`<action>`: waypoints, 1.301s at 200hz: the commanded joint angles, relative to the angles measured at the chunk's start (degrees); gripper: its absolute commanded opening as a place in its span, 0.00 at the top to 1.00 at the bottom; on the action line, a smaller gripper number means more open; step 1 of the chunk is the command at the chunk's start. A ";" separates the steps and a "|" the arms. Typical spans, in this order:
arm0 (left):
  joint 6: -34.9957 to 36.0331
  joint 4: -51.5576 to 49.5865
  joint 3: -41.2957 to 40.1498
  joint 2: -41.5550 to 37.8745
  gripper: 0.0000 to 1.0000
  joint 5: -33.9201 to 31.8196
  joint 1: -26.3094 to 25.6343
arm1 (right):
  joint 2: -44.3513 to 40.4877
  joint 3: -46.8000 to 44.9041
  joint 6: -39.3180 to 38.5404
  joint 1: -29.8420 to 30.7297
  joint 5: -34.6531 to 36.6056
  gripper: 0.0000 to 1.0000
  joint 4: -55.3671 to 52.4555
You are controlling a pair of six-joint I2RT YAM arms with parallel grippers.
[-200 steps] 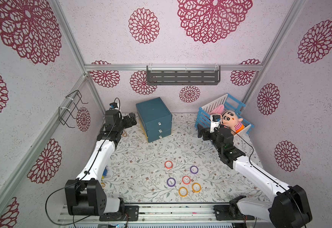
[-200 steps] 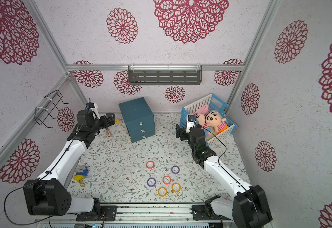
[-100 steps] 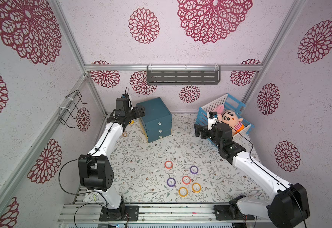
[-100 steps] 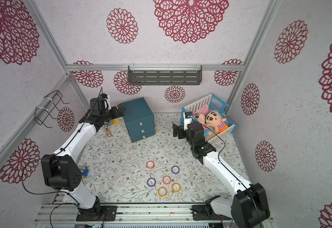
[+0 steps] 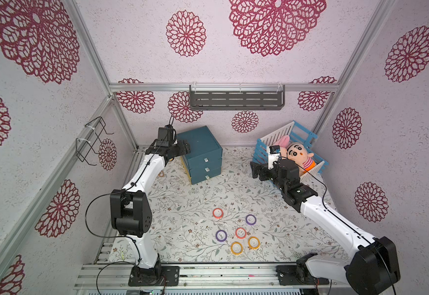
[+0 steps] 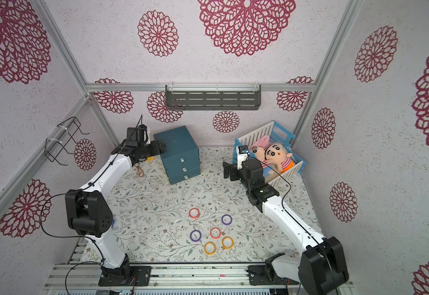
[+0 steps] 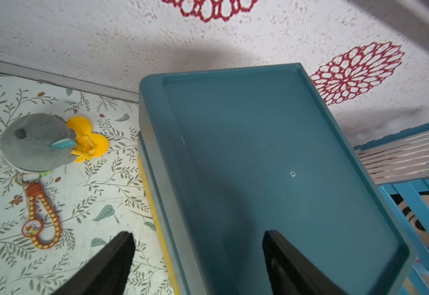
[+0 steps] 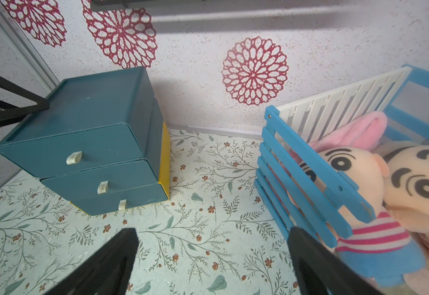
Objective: Place the transparent tape into the drawer according to color
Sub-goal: Adjust the storage box at the center of the board.
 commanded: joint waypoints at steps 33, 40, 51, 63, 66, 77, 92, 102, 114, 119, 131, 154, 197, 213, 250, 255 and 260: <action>0.50 -1.18 0.39 0.38 0.26 2.60 -1.59 | -0.70 2.17 0.16 0.33 0.87 0.01 0.34; 0.59 -0.93 0.12 0.25 0.27 3.10 -1.72 | -0.57 2.18 0.11 0.31 0.79 0.01 0.37; 0.64 -0.81 -0.08 0.24 0.29 4.07 -1.89 | -0.62 2.17 0.31 0.33 0.76 0.01 0.29; 1.04 -0.77 -0.10 0.41 0.29 5.01 -2.20 | -0.58 2.18 0.28 0.27 0.58 0.01 0.29; 1.15 -0.75 -0.08 0.48 0.30 5.17 -2.24 | -0.57 2.17 0.33 0.31 0.48 0.01 0.37; 1.48 -0.72 -0.08 0.68 0.31 5.93 -2.59 | -0.62 2.25 0.38 0.33 0.35 0.01 0.29; 1.93 -0.72 0.01 0.94 0.33 7.29 -3.02 | -0.70 2.34 0.43 0.27 0.08 0.01 0.21; 2.37 -0.77 0.09 1.16 0.33 8.20 -3.37 | -0.66 2.55 0.42 0.26 -0.01 0.01 0.04; 2.74 -0.99 0.18 1.37 0.34 9.09 -3.82 | -0.52 2.70 0.34 0.32 -0.09 0.01 -0.14; 2.96 -1.14 0.26 1.46 0.34 9.53 -3.98 | -0.42 2.78 0.29 0.26 -0.14 0.01 -0.20; 3.37 -1.49 0.44 1.64 0.34 10.46 -4.50 | -0.28 3.05 0.25 0.29 -0.33 0.01 -0.19; 4.05 -2.41 0.66 1.69 0.35 11.20 -5.17 | 0.40 3.40 0.38 0.29 -1.20 0.01 0.15; 4.79 -3.88 -1.75 0.45 0.35 11.99 -5.45 | 7.42 8.48 -0.05 0.31 -7.26 0.01 2.67; 4.78 -3.77 -2.93 -0.43 0.34 12.61 -5.74 | 11.72 13.32 0.23 0.31 -10.94 0.01 2.27; 4.70 -3.70 -4.43 -3.67 0.08 9.85 -6.12 | 20.77 22.78 2.18 -0.07 -16.46 0.01 2.46; 4.63 -3.59 -4.68 -4.46 0.01 9.23 -6.12 | 21.93 23.85 2.58 -0.12 -17.36 0.01 2.49; 4.54 -3.35 -4.95 -5.27 0.03 8.55 -6.12 | 23.05 24.84 3.12 -0.33 -18.49 0.01 2.62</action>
